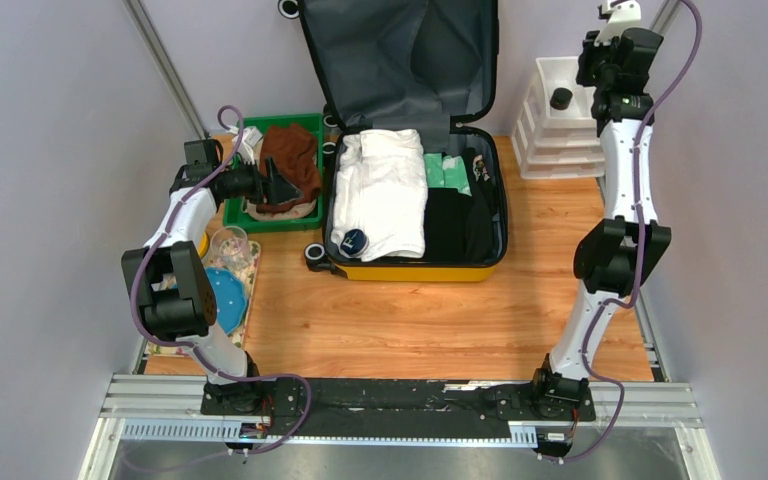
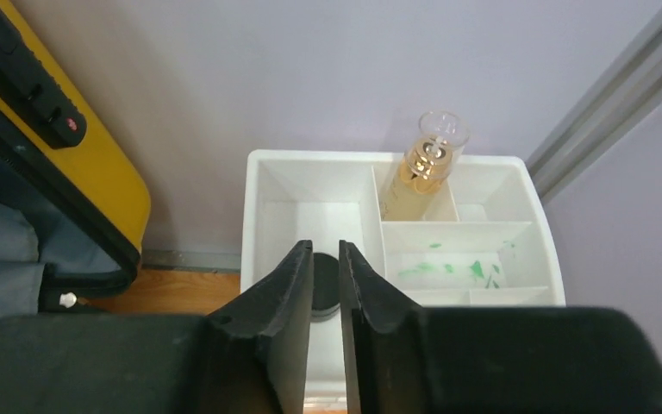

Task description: Open, take out, and arrange the luggage

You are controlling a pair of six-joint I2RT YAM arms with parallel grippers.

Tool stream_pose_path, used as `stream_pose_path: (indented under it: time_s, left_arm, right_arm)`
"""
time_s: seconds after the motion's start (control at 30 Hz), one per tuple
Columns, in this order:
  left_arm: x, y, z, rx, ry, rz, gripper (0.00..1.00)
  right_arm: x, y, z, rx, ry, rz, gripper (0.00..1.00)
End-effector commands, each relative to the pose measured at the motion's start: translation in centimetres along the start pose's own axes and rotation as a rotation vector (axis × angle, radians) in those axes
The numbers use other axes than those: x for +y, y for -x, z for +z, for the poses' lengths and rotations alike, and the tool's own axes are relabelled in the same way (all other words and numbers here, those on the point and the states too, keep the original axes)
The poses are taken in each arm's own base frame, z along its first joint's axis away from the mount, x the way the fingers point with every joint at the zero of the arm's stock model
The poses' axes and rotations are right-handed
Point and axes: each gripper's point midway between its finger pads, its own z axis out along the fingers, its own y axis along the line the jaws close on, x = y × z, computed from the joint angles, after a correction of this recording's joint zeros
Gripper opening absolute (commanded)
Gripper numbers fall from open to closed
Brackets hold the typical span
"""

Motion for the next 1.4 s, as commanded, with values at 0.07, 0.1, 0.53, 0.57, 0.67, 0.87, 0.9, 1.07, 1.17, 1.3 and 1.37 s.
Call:
stream_pose_path:
  time_s: [0.07, 0.1, 0.53, 0.57, 0.67, 0.87, 0.9, 1.07, 1.17, 1.3, 1.37]
  left_arm:
    - [-0.6, 1.8, -0.6, -0.039, -0.009, 0.045, 0.89]
    - [-0.7, 1.8, -0.6, -0.039, -0.01, 0.045, 0.89]
    - [-0.7, 1.8, -0.5, -0.046, -0.014, 0.044, 0.89]
    - [-0.7, 1.7, -0.5, -0.045, -0.012, 0.042, 0.89]
    - [-0.7, 1.5, -0.5, -0.044, -0.012, 0.039, 0.89]
    - [-0.6, 1.4, -0.5, -0.038, -0.005, 0.032, 0.89]
    - [-0.6, 1.4, -0.5, -0.039, -0.005, 0.031, 0.89]
    - [-0.4, 1.4, -0.5, -0.031, 0.0, 0.029, 0.89]
    - [-0.4, 1.2, -0.4, -0.021, -0.002, 0.028, 0.89]
    - [-0.2, 1.1, -0.5, -0.002, 0.004, 0.032, 0.89]
    - [-0.2, 1.1, -0.6, 0.003, 0.004, 0.038, 0.89]
  right_arm:
    - [0.5, -4.1, -2.0, 0.202, 0.043, 0.008, 0.14]
    - [0.6, -4.4, -2.0, 0.219, 0.044, 0.009, 0.08]
    - [0.9, -9.1, 0.0, 0.306, 0.052, 0.046, 0.03]
    - [1.0, -9.6, 0.4, 0.312, 0.054, 0.049, 0.03]
    - [0.9, -10.1, 1.2, 0.299, 0.047, 0.049, 0.03]
    - [0.6, -10.4, 3.2, 0.246, 0.024, 0.051, 0.04]
    - [0.5, -10.5, 3.5, 0.239, 0.02, 0.052, 0.04]
    - [0.4, -10.2, 5.6, 0.154, 0.01, 0.07, 0.09]
    - [0.3, -10.3, 6.9, 0.111, 0.002, 0.074, 0.13]
    - [0.5, -9.7, 8.4, 0.04, 0.008, 0.089, 0.16]
    - [0.6, -8.7, 8.6, 0.0, 0.017, 0.097, 0.17]
